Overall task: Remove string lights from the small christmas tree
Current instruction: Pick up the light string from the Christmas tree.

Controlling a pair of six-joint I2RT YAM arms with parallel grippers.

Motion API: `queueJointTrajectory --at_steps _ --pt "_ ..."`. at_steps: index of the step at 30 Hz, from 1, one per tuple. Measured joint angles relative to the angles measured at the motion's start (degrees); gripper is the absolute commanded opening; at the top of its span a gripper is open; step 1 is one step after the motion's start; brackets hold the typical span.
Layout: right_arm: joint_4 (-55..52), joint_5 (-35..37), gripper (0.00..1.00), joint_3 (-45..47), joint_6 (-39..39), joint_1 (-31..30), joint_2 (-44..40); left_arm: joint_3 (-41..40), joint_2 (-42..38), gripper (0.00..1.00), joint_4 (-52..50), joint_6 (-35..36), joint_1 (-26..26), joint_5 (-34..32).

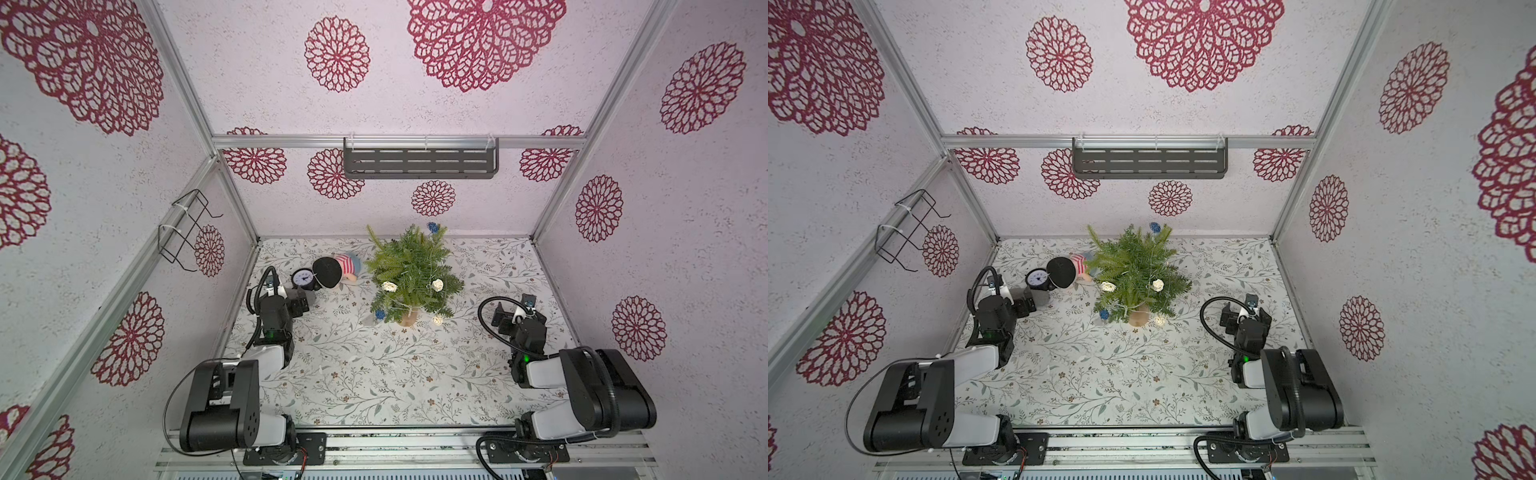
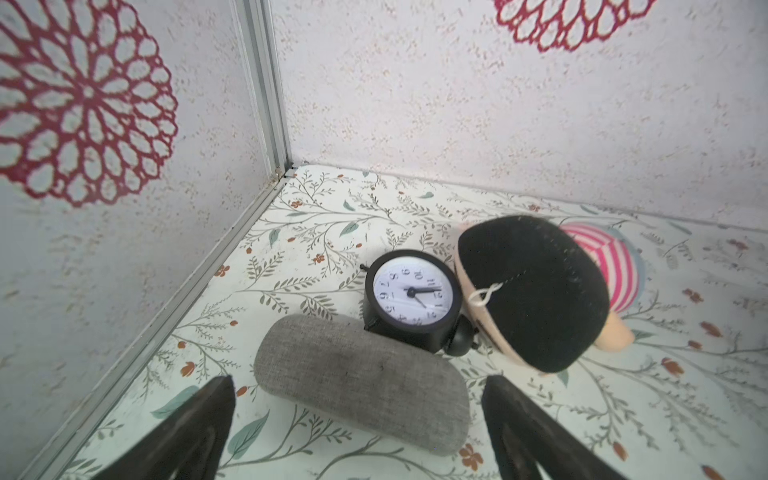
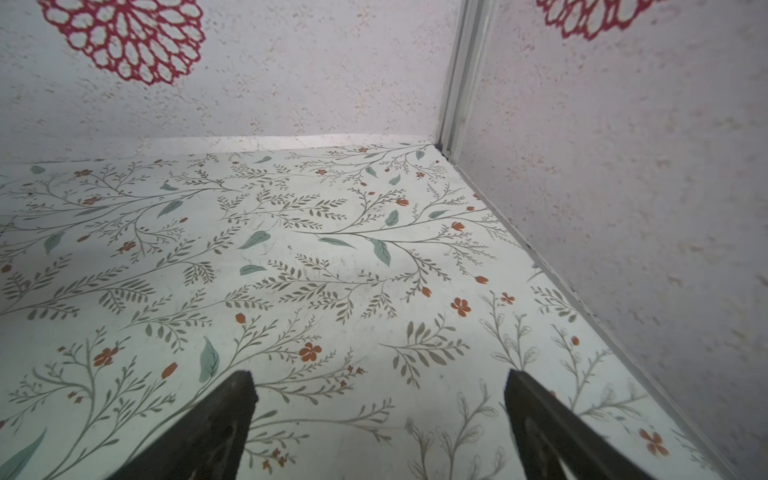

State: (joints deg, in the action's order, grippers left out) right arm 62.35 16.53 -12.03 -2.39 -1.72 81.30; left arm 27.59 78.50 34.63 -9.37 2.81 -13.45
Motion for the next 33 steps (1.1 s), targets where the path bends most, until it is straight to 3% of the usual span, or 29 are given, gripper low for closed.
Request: queueJointTrajectory --at_steps 4,7,17,26,31,33 --pt "-15.13 4.35 0.99 -6.23 -5.42 0.04 -8.28 2.23 -6.78 0.97 -7.30 -2.60 -0.50 -2.40" --pt "-25.14 2.14 0.99 -12.52 -8.28 0.15 -11.47 4.09 -10.56 0.95 -13.62 -5.05 -0.46 0.72" --pt "-53.53 -26.45 0.91 -31.80 -14.51 0.46 -14.25 5.31 -21.97 0.96 -18.36 -18.43 -3.21 24.90" --pt "-63.19 -44.52 0.75 -51.67 -20.87 -0.31 -12.83 17.35 -20.74 0.96 -22.29 -22.29 -9.25 43.78" --pt "-66.40 -47.30 0.75 -59.93 -22.29 -4.66 -8.33 22.12 -17.42 0.95 -25.11 -20.04 -13.46 50.14" --pt "-69.79 -46.84 0.71 -63.54 -21.88 -7.39 -6.05 23.76 -15.93 0.96 -26.01 -19.10 -14.56 51.95"
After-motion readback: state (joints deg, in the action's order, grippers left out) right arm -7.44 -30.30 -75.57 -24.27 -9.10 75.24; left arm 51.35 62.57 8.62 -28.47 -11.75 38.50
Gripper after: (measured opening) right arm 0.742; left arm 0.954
